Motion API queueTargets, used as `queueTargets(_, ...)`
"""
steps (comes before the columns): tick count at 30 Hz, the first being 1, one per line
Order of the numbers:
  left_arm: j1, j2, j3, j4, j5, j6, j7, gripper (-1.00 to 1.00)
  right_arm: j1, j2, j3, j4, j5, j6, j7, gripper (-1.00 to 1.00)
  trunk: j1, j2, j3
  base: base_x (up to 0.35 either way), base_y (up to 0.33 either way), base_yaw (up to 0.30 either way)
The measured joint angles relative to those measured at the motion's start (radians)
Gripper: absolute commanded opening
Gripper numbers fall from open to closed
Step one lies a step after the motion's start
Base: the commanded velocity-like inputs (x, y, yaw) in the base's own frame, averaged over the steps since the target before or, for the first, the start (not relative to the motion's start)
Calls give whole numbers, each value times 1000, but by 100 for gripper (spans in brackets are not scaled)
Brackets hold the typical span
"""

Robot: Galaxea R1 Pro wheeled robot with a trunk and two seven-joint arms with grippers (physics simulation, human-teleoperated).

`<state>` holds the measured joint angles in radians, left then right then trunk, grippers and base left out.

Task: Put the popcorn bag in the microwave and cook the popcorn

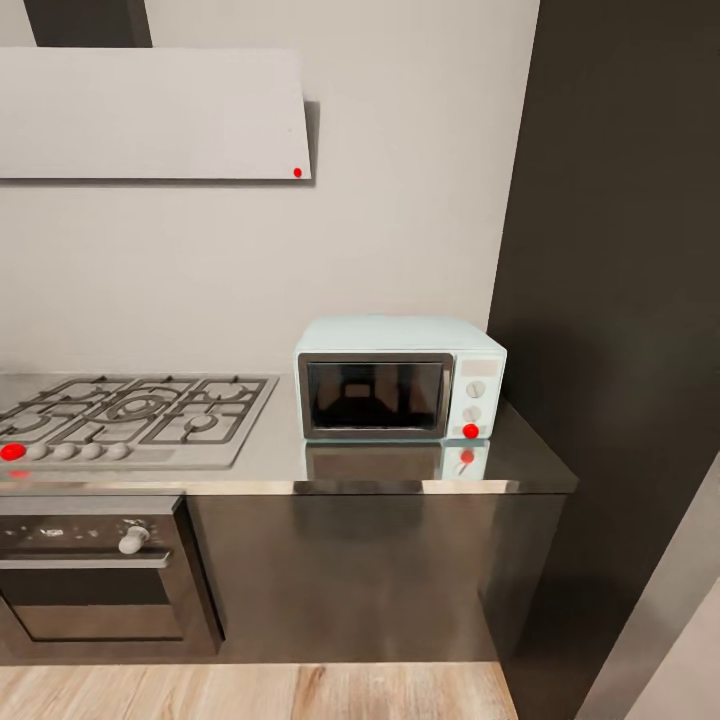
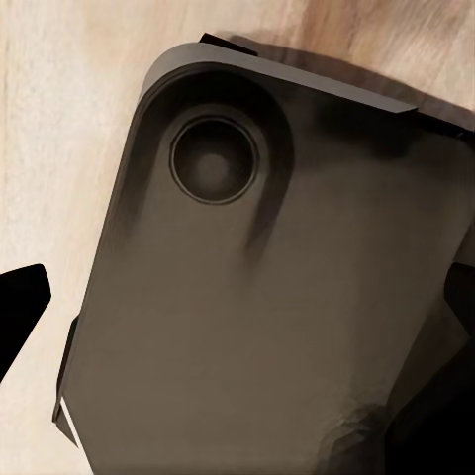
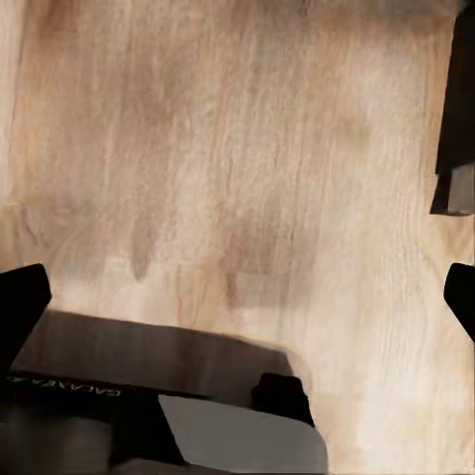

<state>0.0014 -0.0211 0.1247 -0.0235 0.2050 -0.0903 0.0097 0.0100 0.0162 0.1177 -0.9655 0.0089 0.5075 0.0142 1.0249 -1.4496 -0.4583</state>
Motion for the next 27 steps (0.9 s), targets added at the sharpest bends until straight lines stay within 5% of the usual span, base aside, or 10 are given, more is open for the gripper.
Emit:
queueTargets(2,0,0,0,0,0,0,0,100,0,2,10,-241,-2,151,0,100,0,0,0,0,0,0)
queueTargets(4,0,-1,0,0,0,-1,0,100,-1,2,64,-477,-1,283,-3,100,0,0,0,0,0,0)
queueTargets(7,0,-1,0,0,0,-1,0,100,-53,17,88,-579,1,364,-8,100,0,0,0,0,0,0)
queueTargets(13,0,-3,0,0,-2,0,0,100,-344,98,92,-605,2,515,-11,100,0,0,0,0,0,0)
queueTargets(21,0,-5,-4,0,-3,0,0,100,-749,107,-26,-606,4,535,-20,100,0,0,0,0,0,0)
queueTargets(24,0,-5,-5,0,-3,0,0,100,-826,108,-35,-605,4,535,-37,100,0,0,0,0,0,0)
queueTargets(27,0,-5,-4,0,-3,0,0,100,-836,108,-62,-594,1,535,-79,100,0,0,0,0,0,0)
